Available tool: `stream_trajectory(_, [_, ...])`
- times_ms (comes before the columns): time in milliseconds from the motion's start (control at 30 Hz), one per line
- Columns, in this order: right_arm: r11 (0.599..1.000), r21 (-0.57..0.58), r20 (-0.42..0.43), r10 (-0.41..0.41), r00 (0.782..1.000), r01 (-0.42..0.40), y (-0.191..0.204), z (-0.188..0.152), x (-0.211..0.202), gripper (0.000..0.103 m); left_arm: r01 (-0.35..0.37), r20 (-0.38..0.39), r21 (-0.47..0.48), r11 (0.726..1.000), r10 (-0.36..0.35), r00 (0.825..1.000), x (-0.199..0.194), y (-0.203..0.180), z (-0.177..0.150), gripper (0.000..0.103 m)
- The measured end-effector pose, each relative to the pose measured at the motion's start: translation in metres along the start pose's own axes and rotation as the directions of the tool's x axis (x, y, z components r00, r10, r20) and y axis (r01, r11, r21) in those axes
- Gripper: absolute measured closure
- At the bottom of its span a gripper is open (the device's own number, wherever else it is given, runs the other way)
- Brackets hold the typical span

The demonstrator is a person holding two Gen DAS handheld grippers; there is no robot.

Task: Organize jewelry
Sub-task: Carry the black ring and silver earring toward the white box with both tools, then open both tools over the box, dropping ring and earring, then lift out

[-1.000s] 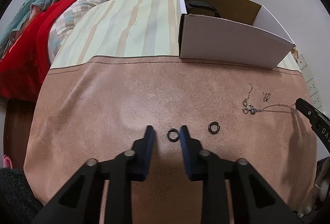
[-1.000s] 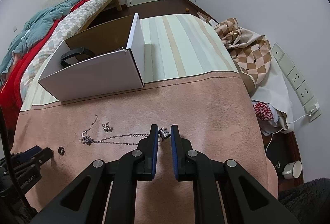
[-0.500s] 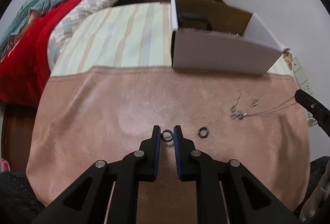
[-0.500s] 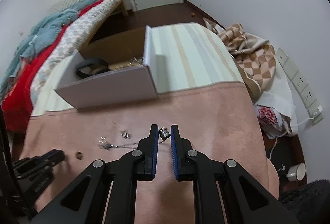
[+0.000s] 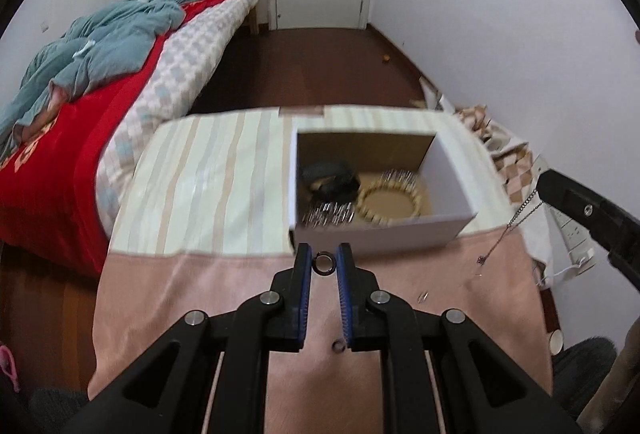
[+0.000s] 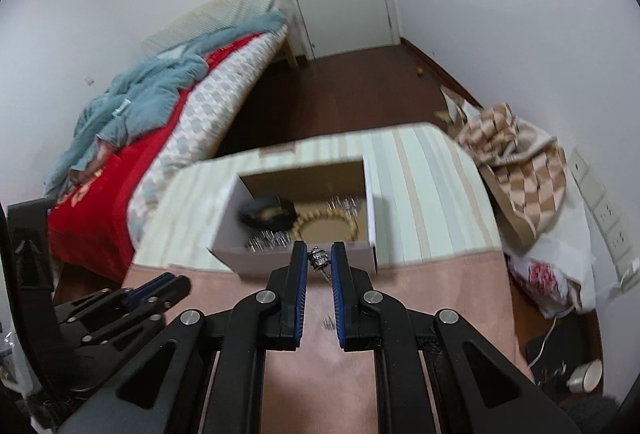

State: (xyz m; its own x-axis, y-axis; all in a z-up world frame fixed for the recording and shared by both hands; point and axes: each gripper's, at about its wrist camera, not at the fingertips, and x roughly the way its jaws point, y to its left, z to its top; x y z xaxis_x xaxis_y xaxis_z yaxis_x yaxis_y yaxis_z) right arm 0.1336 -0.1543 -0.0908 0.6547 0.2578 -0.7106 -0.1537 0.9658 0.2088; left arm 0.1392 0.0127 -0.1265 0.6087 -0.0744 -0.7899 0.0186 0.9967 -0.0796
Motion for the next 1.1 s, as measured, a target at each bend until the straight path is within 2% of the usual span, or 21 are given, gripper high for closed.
stream_trajectory(300, [0.998, -0.044, 0.098, 0.041, 0.994, -0.037, 0.011, 0.084, -0.022, 0.091, 0.049, 0.031, -0.051, 0.997, -0.047, 0.998, -0.003, 0.014, 0.052, 0.093])
stream_trajectory(400, [0.997, -0.063, 0.080, 0.041, 0.996, -0.036, 0.014, 0.104, -0.002, 0.091, 0.048, 0.014, -0.063, 0.997, -0.047, 0.999, 0.009, 0.019, 0.063, 0.093])
stream_trajectory(467, [0.997, -0.069, 0.032, 0.040, 0.999, -0.037, 0.013, 0.111, 0.022, 0.091, 0.063, -0.017, -0.077, 0.995, -0.064, 0.998, 0.023, 0.022, 0.066, 0.093])
stream_trajectory(600, [0.998, -0.054, -0.079, 0.040, 0.996, -0.044, 0.003, 0.105, 0.071, 0.091, 0.112, -0.085, -0.113, 0.987, -0.122, 0.989, 0.052, 0.024, 0.072, 0.093])
stream_trajectory(667, [0.998, -0.034, -0.146, 0.051, 0.988, -0.057, -0.007, 0.093, 0.095, 0.091, 0.161, -0.125, -0.142, 0.977, -0.179, 0.976, 0.068, 0.023, 0.077, 0.093])
stream_trajectory(833, [0.998, 0.016, -0.235, 0.063, 0.970, -0.061, -0.030, 0.068, 0.130, 0.091, 0.246, -0.182, -0.179, 0.953, -0.278, 0.943, 0.094, 0.010, 0.089, 0.093])
stream_trajectory(967, [0.996, 0.050, -0.293, 0.089, 0.952, -0.077, -0.041, 0.058, 0.145, 0.090, 0.252, -0.229, -0.221, 0.942, -0.302, 0.925, 0.107, 0.004, 0.095, 0.092])
stream_trajectory(1000, [0.995, 0.055, -0.301, 0.091, 0.949, -0.078, -0.042, 0.057, 0.147, 0.090, 0.240, -0.239, -0.225, 0.944, -0.292, 0.926, 0.108, 0.004, 0.097, 0.091])
stream_trajectory(1067, [0.995, 0.058, -0.315, 0.092, 0.945, -0.078, -0.044, 0.055, 0.149, 0.089, 0.229, -0.235, -0.225, 0.947, -0.281, 0.931, 0.106, 0.005, 0.099, 0.082])
stream_trajectory(1100, [0.995, 0.058, -0.317, 0.091, 0.944, -0.076, -0.044, 0.055, 0.148, 0.088, 0.217, -0.233, -0.220, 0.951, -0.267, 0.935, 0.105, 0.006, 0.099, 0.060])
